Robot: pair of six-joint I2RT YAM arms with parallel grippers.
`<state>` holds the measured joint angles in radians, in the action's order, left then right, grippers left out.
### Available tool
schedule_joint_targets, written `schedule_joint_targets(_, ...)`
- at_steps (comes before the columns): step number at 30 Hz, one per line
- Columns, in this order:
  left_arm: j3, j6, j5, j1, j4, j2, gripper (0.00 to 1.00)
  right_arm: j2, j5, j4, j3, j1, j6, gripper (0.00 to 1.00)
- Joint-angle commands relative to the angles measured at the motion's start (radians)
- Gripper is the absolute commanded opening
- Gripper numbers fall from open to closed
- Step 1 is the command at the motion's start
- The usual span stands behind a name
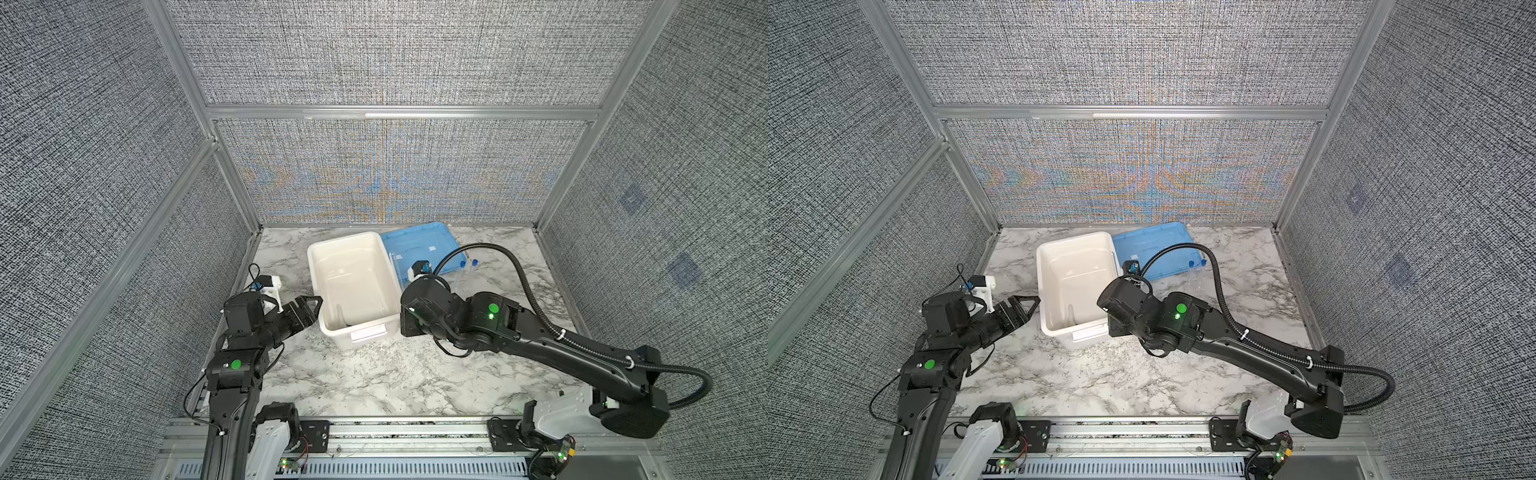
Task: Organize the chemistry lab equipment
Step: 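Lift the test tube upright and carry it over the white bin, then lower the test tube into the white bin with the right gripper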
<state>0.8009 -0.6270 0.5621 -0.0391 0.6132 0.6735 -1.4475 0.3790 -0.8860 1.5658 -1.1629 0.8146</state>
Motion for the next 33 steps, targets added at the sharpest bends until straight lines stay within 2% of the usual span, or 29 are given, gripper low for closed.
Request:
schedule_joint_targets(1, -0.011, -0.134, 0.173, 0.002, -0.162, -0.012, 0.79, -0.010, -0.011, 0.065, 0.013, 0.002, -0.118, 0.04)
schedule_joint_targets(7, -0.015, -0.278, 0.295, 0.002, -0.317, -0.005, 0.79, -0.047, -0.035, 0.146, 0.018, 0.004, -0.166, 0.02)
schedule_joint_targets(14, -0.021, -0.252, 0.294, 0.005, -0.300, 0.013, 0.79, -0.099, -0.070, 0.176, 0.028, 0.052, -0.167, 0.02)
schedule_joint_targets(23, 0.000, -0.129, 0.163, 0.003, -0.140, 0.007, 0.79, -0.237, -0.112, 0.193, 0.078, 0.106, -0.198, 0.01)
schedule_joint_targets(33, 0.069, 0.032, -0.078, 0.002, 0.102, 0.002, 0.79, -0.456, -0.157, 0.063, 0.246, 0.142, -0.185, 0.02)
